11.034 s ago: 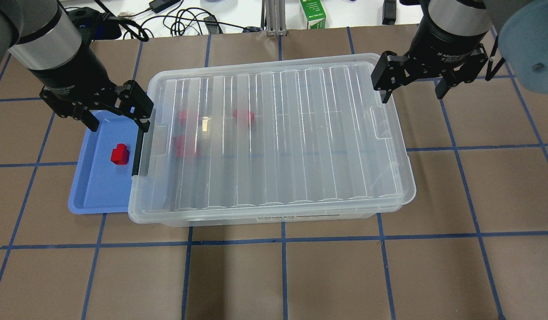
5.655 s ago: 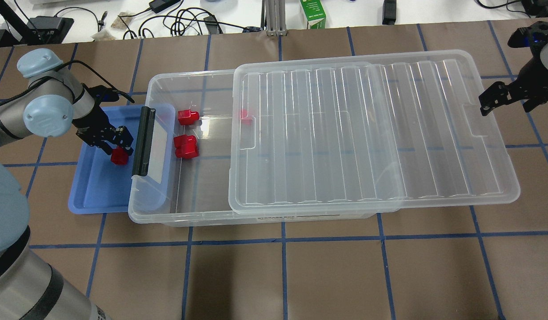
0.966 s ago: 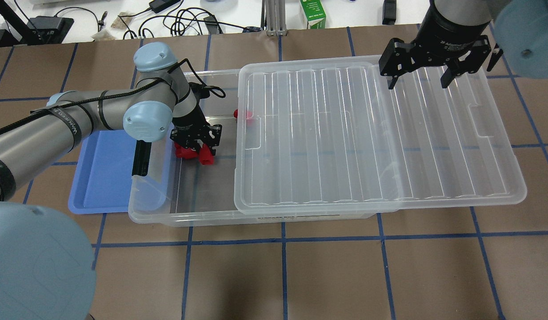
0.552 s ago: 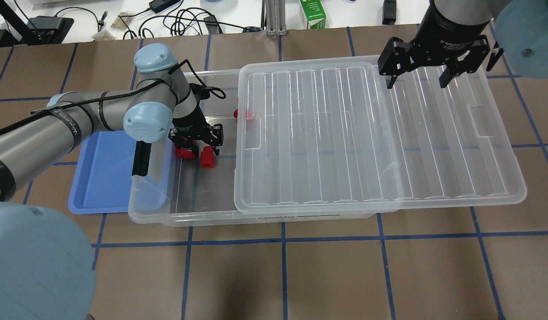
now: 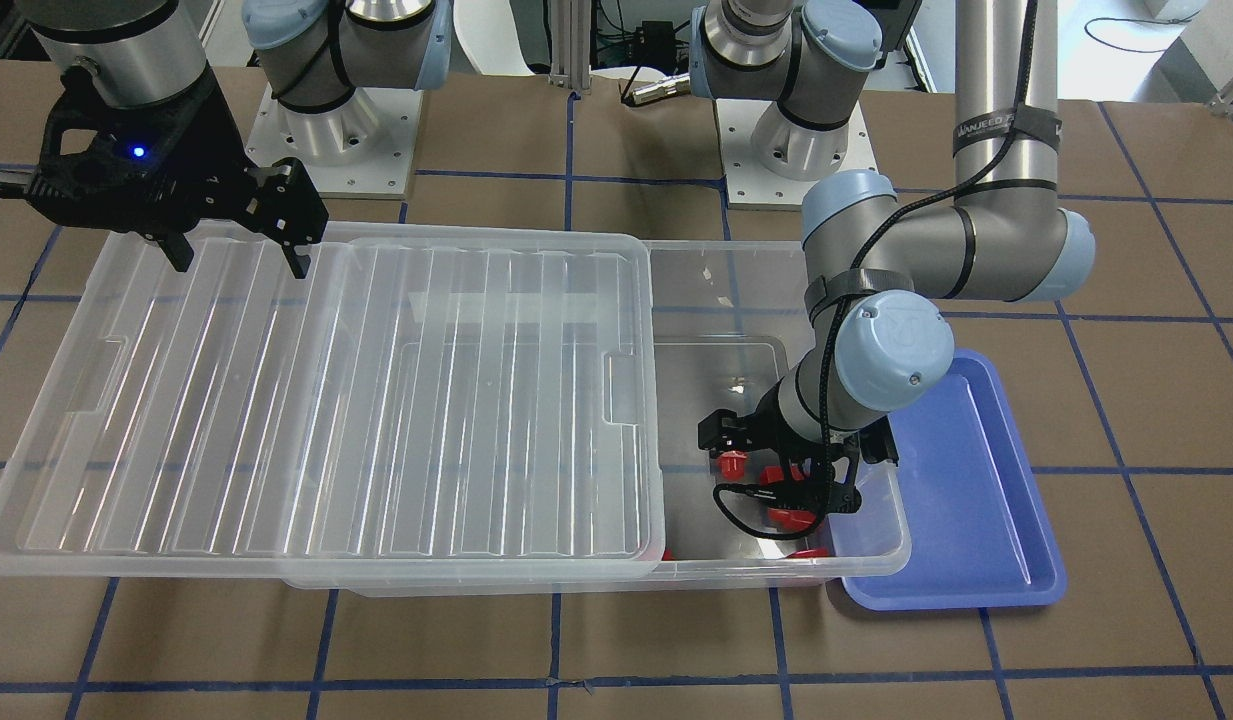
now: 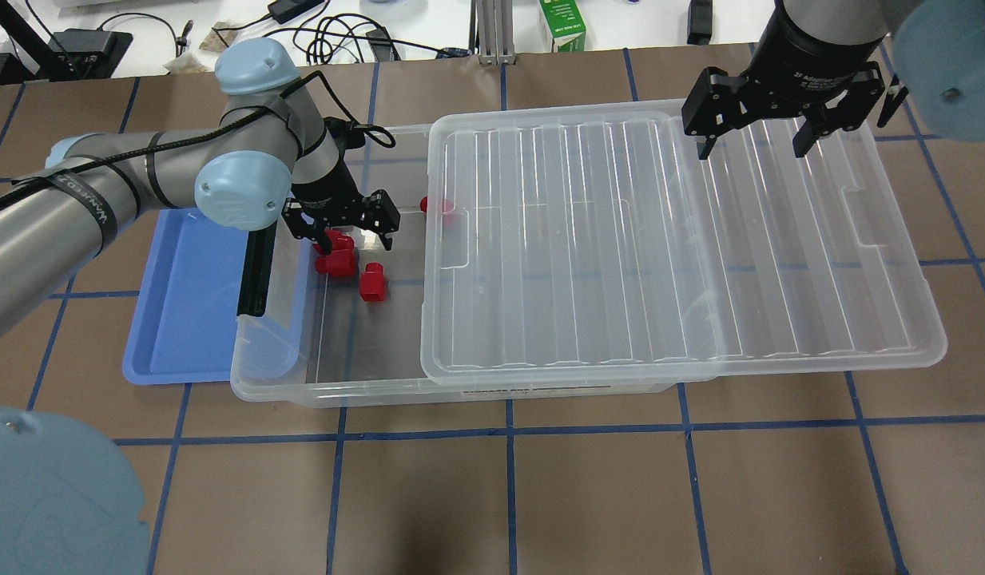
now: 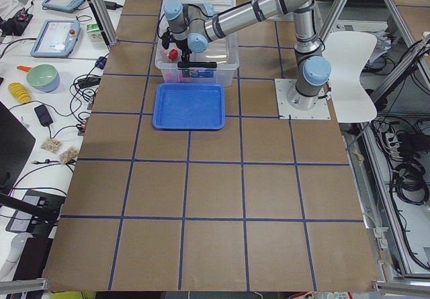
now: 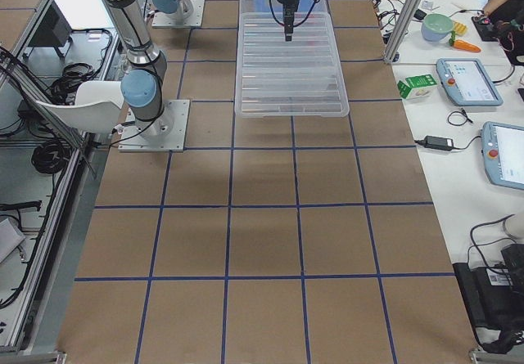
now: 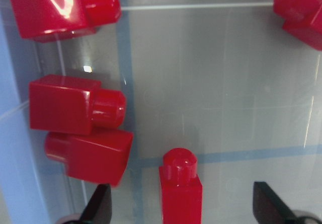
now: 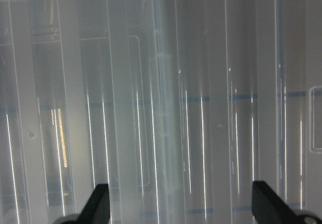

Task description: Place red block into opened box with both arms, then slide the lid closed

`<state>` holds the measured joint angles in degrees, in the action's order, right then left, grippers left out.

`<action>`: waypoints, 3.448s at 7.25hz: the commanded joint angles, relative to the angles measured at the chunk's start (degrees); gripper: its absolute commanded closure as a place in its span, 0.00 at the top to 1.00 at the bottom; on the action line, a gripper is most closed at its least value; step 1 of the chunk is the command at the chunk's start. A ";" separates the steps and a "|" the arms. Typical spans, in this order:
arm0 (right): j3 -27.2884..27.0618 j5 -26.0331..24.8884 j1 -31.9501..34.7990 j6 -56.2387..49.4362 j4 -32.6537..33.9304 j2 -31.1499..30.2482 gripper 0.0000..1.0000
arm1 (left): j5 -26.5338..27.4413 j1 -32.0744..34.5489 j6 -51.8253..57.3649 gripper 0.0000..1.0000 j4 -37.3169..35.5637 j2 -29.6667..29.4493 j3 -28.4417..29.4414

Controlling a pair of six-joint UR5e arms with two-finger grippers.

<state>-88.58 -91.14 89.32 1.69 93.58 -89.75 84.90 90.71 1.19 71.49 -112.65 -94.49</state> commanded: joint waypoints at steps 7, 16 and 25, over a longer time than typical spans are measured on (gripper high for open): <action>0.08 0.44 -23.00 -32.56 -0.77 -1.48 1.00 | 7.03 -4.57 6.53 1.00 28.59 10.86 14.96; -18.91 3.78 -36.42 -46.10 19.26 3.61 1.00 | 2.81 -4.41 5.14 1.00 29.76 19.75 11.44; -19.35 3.52 -19.83 -24.66 21.12 3.88 1.00 | 5.10 -4.05 5.57 1.00 29.85 19.57 10.03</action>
<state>-107.87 -87.57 66.58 -26.56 114.65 -85.94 89.92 86.66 6.72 101.32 -93.06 -84.41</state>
